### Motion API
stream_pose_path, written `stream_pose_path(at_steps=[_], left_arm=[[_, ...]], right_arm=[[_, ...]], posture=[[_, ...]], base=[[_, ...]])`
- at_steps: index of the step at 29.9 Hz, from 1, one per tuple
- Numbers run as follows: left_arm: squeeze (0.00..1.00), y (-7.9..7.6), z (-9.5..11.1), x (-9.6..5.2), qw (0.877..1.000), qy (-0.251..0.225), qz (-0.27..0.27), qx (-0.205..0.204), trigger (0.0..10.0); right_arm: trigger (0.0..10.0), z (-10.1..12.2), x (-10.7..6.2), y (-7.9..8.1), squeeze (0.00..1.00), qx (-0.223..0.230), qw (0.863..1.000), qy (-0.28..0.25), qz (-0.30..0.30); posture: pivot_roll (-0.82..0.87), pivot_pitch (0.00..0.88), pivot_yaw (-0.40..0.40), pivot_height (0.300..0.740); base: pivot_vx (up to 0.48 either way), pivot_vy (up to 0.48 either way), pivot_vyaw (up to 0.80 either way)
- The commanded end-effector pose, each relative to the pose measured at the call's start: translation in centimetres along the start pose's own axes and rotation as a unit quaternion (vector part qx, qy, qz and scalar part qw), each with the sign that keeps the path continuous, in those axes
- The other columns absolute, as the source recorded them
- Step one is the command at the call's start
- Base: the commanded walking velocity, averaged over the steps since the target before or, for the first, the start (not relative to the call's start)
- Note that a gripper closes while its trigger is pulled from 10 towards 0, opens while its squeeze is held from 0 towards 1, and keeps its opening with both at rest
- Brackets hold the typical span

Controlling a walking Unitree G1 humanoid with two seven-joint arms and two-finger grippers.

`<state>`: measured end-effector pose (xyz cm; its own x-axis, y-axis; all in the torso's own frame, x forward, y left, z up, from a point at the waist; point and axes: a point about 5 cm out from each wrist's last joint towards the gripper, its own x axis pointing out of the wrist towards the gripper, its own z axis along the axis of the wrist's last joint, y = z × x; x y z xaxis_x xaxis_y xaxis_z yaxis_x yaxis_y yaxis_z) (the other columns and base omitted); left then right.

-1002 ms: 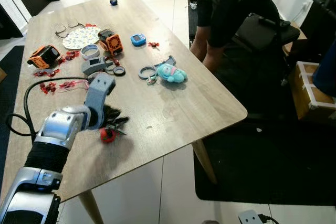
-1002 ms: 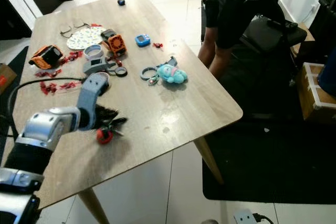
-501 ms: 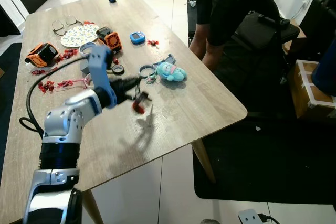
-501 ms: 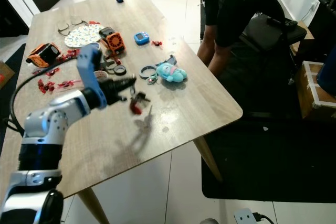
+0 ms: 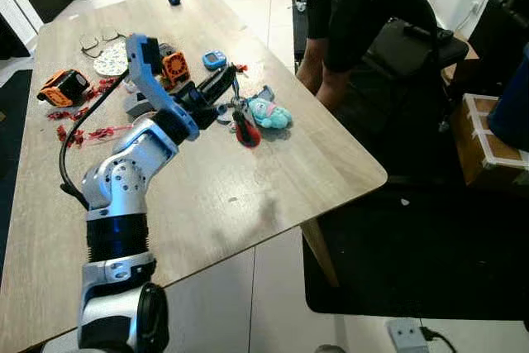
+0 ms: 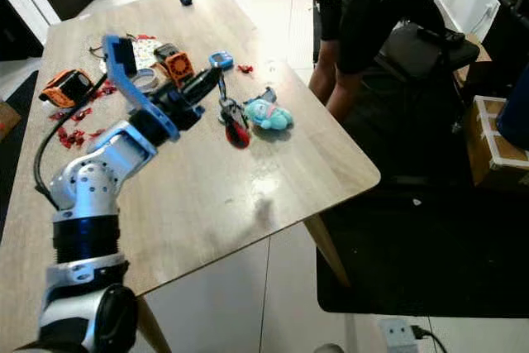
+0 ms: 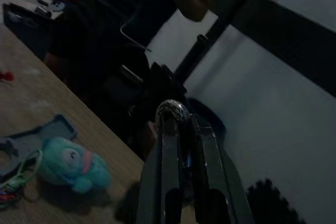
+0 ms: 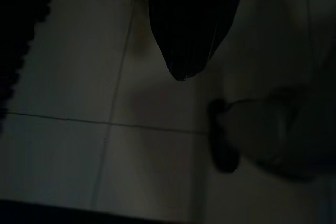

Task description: Hang keys on a hook

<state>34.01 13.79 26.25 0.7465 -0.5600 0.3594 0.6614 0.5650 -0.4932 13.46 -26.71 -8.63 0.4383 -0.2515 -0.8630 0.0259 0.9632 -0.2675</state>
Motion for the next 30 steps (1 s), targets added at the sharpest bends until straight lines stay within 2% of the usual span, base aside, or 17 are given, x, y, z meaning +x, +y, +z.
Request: stream_pose_path(at_steps=[1, 2, 3, 5, 7, 12, 13, 17, 19, 20, 21, 22, 24, 25, 27, 28, 30], left_arm=[[0.0, -0.3, 0.4, 0.4, 1.0, -0.03, -0.001, -0.008, 10.0], [0.0, -0.4, 0.3, 0.5, 0.999, -0.032, -0.001, -0.008, 10.0], [0.0, -0.4, -0.1, 0.6, 1.0, -0.025, 0.001, 0.0, 10.0], [0.0, -0.4, -0.1, 0.6, 1.0, -0.023, 0.002, 0.001, 10.0], [0.0, -0.3, -0.3, 0.7, 1.0, -0.022, 0.004, 0.004, 10.0], [0.0, -0.2, -1.5, 0.6, 0.999, -0.002, 0.013, 0.03, 10.0], [0.0, -0.1, -1.6, 0.6, 0.999, 0.0, 0.015, 0.032, 10.0], [0.0, -0.2, -2.1, 0.6, 0.999, 0.006, 0.016, 0.035, 10.0], [0.0, -0.2, -2.4, 0.6, 0.999, 0.011, 0.017, 0.038, 10.0], [0.0, -0.2, -2.6, 0.7, 0.999, 0.014, 0.017, 0.04, 10.0], [0.0, -0.2, -2.6, 0.7, 0.999, 0.014, 0.017, 0.04, 10.0], [0.0, -0.2, -2.8, 0.7, 0.999, 0.015, 0.017, 0.042, 10.0], [0.0, -0.3, -3.0, 0.8, 0.998, 0.02, 0.015, 0.053, 10.0], [0.0, -0.3, -3.0, 0.8, 0.998, 0.02, 0.015, 0.053, 10.0], [0.0, -0.4, -3.0, 0.8, 0.998, 0.019, 0.012, 0.055, 10.0], [0.0, -0.4, -3.0, 0.8, 0.998, 0.019, 0.012, 0.055, 10.0], [0.0, -0.5, -2.9, 0.7, 0.998, 0.019, 0.01, 0.055, 10.0]], right_arm=[[10.0, 0.3, 0.0, -1.2, 0.0, 0.029, 0.999, -0.008, -0.042], [10.0, 0.6, -0.1, -1.9, 0.0, 0.037, 0.997, -0.013, -0.061], [10.0, 0.8, -0.2, -3.4, 0.0, 0.046, 0.994, -0.016, -0.099], [10.0, 0.9, -0.2, -3.7, 0.0, 0.047, 0.993, -0.017, -0.107], [10.0, 0.9, -0.4, -5.0, 0.0, 0.061, 0.988, -0.017, -0.139], [10.0, 1.6, -1.7, -10.2, 0.0, 0.07, 0.967, -0.035, -0.241], [10.0, 2.0, -1.8, -10.8, 0.0, 0.069, 0.965, -0.045, -0.25], [10.0, 4.0, -1.9, -11.2, 0.0, 0.05, 0.967, -0.081, -0.237], [10.0, 4.4, -1.5, -10.1, 0.0, 0.017, 0.977, -0.075, -0.201], [10.0, 4.0, -1.1, -8.9, 0.0, -0.003, 0.983, -0.059, -0.171], [10.0, 4.0, -1.1, -8.9, 0.0, -0.003, 0.983, -0.059, -0.171], [10.0, 3.6, -0.8, -8.0, 0.0, -0.015, 0.988, -0.046, -0.149], [10.0, 2.3, -0.3, -5.3, 0.0, -0.007, 0.996, -0.017, -0.091], [10.0, 2.3, -0.3, -5.3, 0.0, -0.007, 0.996, -0.017, -0.091], [10.0, 1.4, 0.0, -2.5, 0.0, 0.003, 0.999, 0.001, -0.036], [10.0, 1.4, 0.0, -2.5, 0.0, 0.003, 0.999, 0.001, -0.036], [10.0, 0.7, 0.2, 0.2, 0.0, 0.016, 1.0, 0.013, 0.018]], posture=[[-0.15, 0.129, 0.131, 0.74], [-0.15, 0.129, 0.131, 0.74], [-0.15, 0.129, 0.131, 0.74], [-0.15, 0.129, 0.131, 0.74], [-0.15, 0.129, 0.131, 0.74], [-0.15, 0.135, 0.131, 0.74], [-0.15, 0.135, 0.131, 0.74], [-0.16, 0.141, 0.125, 0.74], [-0.16, 0.141, 0.125, 0.74], [-0.16, 0.141, 0.125, 0.74], [-0.16, 0.141, 0.125, 0.74], [-0.16, 0.141, 0.125, 0.74], [-0.16, 0.141, 0.125, 0.74], [-0.16, 0.141, 0.125, 0.74], [-0.16, 0.132, 0.121, 0.74], [-0.16, 0.132, 0.121, 0.74], [-0.15, 0.132, 0.123, 0.74]], base=[[0.0, 0.0, 0.0], [0.0, 0.0, 0.0], [0.0, 0.0, 0.0], [0.0, 0.0, 0.0], [0.0, 0.0, 0.0], [0.0, 0.0, 0.0], [0.0, 0.0, 0.0], [0.0, 0.0, 0.0], [0.0, 0.0, 0.0], [0.0, 0.0, 0.0], [0.0, 0.0, 0.0], [0.0, 0.0, 0.0], [0.0, 0.0, 0.0], [0.0, 0.0, 0.0], [0.0, 0.0, 0.0], [0.0, 0.0, 0.0], [0.0, 0.0, 0.0]])
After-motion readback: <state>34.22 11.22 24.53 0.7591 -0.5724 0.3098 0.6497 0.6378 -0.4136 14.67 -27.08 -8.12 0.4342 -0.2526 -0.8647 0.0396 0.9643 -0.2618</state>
